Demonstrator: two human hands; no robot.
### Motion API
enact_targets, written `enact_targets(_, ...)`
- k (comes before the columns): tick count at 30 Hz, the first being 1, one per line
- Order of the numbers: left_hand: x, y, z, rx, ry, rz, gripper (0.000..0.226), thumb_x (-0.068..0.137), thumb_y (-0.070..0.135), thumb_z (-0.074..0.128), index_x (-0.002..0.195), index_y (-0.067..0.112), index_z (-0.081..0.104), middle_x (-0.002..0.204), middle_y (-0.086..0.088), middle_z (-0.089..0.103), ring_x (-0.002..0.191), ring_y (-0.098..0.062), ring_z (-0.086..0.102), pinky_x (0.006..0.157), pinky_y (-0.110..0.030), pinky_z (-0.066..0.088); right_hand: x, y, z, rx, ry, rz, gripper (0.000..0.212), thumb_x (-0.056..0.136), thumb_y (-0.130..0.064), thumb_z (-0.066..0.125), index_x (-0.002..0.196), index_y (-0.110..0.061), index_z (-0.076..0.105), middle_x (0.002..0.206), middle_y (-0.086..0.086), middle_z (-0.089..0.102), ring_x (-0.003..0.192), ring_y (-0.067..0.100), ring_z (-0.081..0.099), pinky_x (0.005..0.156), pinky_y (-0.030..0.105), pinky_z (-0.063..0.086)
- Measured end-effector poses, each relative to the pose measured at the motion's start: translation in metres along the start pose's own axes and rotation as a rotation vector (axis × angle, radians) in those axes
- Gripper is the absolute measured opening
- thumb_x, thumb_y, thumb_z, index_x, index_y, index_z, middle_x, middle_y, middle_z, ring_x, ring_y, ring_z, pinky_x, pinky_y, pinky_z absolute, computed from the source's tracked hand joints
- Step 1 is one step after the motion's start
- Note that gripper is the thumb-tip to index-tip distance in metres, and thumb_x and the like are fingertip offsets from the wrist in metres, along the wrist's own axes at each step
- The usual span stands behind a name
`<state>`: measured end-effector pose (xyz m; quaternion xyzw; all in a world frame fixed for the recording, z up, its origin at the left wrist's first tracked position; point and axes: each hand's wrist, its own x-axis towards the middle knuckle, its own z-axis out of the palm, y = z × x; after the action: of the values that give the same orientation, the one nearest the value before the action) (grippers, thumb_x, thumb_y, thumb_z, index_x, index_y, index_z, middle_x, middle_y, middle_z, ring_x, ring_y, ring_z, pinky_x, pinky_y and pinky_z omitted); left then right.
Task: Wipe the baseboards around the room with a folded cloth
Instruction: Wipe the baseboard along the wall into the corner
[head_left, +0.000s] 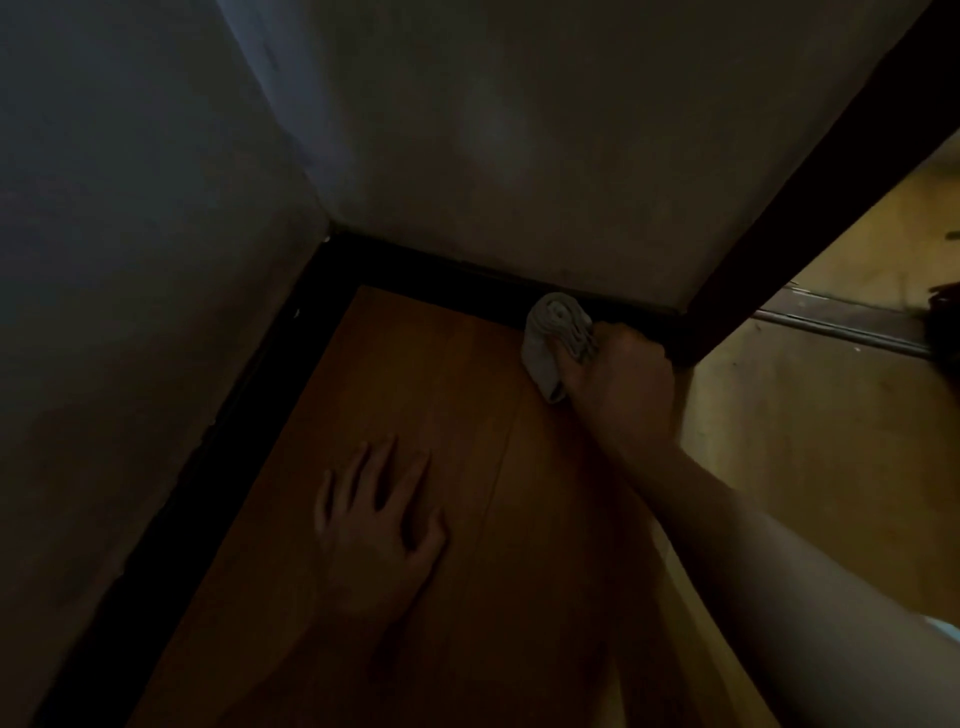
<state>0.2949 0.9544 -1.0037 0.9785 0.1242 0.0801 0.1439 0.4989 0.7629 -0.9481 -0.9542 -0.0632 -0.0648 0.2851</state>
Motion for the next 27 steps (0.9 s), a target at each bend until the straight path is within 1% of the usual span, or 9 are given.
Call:
enact_targets(2, 0.000, 0.001, 0.000, -0.016, 0.005, -0.014, 0.063, 0.086, 0.055, 0.049, 0.145, 0.033, 0.054, 0.156, -0.004, 0.043, 0.144, -0.030, 0.036, 0.115, -0.056, 0.021, 0.003, 0.000, -0.002, -0.027, -0.019, -0.026, 0.042, 0.091, -0.049, 0.061, 0.075, -0.010, 0.064, 0.077, 0.011, 0.066, 0.069, 0.030, 0.064, 0.057, 0.034, 0.049)
enact_targets(6, 0.000, 0.000, -0.001, -0.033, 0.035, -0.007, 0.062, 0.084, 0.053, 0.052, 0.142, 0.031, 0.058, 0.154, -0.004, 0.046, 0.143, -0.029, 0.039, 0.115, -0.059, 0.024, -0.004, 0.004, -0.008, -0.050, 0.067, 0.052, 0.043, 0.091, -0.049, 0.061, 0.072, -0.010, 0.064, 0.073, 0.012, 0.066, 0.066, 0.032, 0.063, 0.056, 0.029, 0.035)
enact_targets(8, 0.001, 0.000, -0.002, -0.018, 0.029, -0.004, 0.061, 0.084, 0.053, 0.053, 0.141, 0.031, 0.059, 0.153, -0.005, 0.048, 0.142, -0.030, 0.040, 0.116, -0.058, 0.025, -0.004, -0.008, -0.001, -0.013, 0.036, 0.057, 0.043, 0.093, -0.049, 0.060, 0.075, -0.010, 0.065, 0.075, 0.011, 0.066, 0.067, 0.030, 0.063, 0.056, 0.028, 0.034)
enact_targets(12, 0.001, -0.002, -0.001, 0.002, 0.026, -0.007, 0.060, 0.083, 0.053, 0.052, 0.139, 0.031, 0.060, 0.151, -0.006, 0.050, 0.141, -0.030, 0.041, 0.115, -0.057, 0.025, 0.007, -0.042, 0.021, -0.006, -0.042, 0.017, 0.044, 0.092, -0.050, 0.060, 0.083, -0.008, 0.066, 0.086, 0.012, 0.067, 0.078, 0.029, 0.065, 0.059, 0.034, 0.050)
enact_targets(14, 0.001, -0.003, -0.001, 0.016, 0.026, -0.002, 0.061, 0.083, 0.054, 0.051, 0.140, 0.032, 0.059, 0.151, -0.006, 0.050, 0.140, -0.032, 0.043, 0.113, -0.059, 0.028, 0.008, -0.043, 0.024, 0.000, -0.044, 0.022, 0.044, 0.091, -0.051, 0.060, 0.079, -0.009, 0.064, 0.085, 0.010, 0.067, 0.078, 0.029, 0.065, 0.060, 0.034, 0.051)
enact_targets(18, 0.001, -0.003, 0.000, 0.029, 0.039, -0.003, 0.062, 0.083, 0.054, 0.048, 0.140, 0.031, 0.059, 0.151, -0.008, 0.050, 0.138, -0.033, 0.043, 0.111, -0.059, 0.030, 0.001, -0.013, 0.002, -0.040, -0.041, 0.058, 0.040, 0.093, -0.052, 0.057, 0.077, -0.015, 0.060, 0.084, 0.008, 0.066, 0.078, 0.029, 0.065, 0.057, 0.030, 0.039)
enact_targets(20, 0.001, -0.002, 0.000, 0.020, 0.048, 0.000, 0.061, 0.084, 0.053, 0.049, 0.139, 0.030, 0.060, 0.151, -0.007, 0.049, 0.139, -0.032, 0.043, 0.112, -0.058, 0.029, -0.005, 0.007, -0.014, -0.064, 0.002, 0.088, 0.041, 0.093, -0.054, 0.056, 0.076, -0.016, 0.060, 0.080, 0.008, 0.066, 0.074, 0.030, 0.064, 0.055, 0.029, 0.034)
enact_targets(23, 0.000, -0.001, 0.000, 0.021, 0.062, 0.015, 0.060, 0.084, 0.052, 0.049, 0.139, 0.030, 0.059, 0.150, -0.008, 0.050, 0.139, -0.033, 0.044, 0.112, -0.059, 0.030, -0.013, 0.028, -0.031, -0.105, 0.080, 0.088, 0.045, 0.091, -0.054, 0.059, 0.082, -0.010, 0.067, 0.079, 0.016, 0.067, 0.072, 0.038, 0.064, 0.053, 0.031, 0.035)
enact_targets(27, 0.000, 0.000, 0.002, 0.038, 0.074, 0.008, 0.060, 0.086, 0.052, 0.047, 0.139, 0.029, 0.060, 0.150, -0.009, 0.050, 0.138, -0.034, 0.044, 0.111, -0.059, 0.030, -0.019, 0.046, -0.048, -0.116, 0.057, 0.171, 0.040, 0.091, -0.049, 0.063, 0.088, -0.009, 0.068, 0.082, 0.018, 0.066, 0.076, 0.039, 0.064, 0.057, 0.032, 0.037)
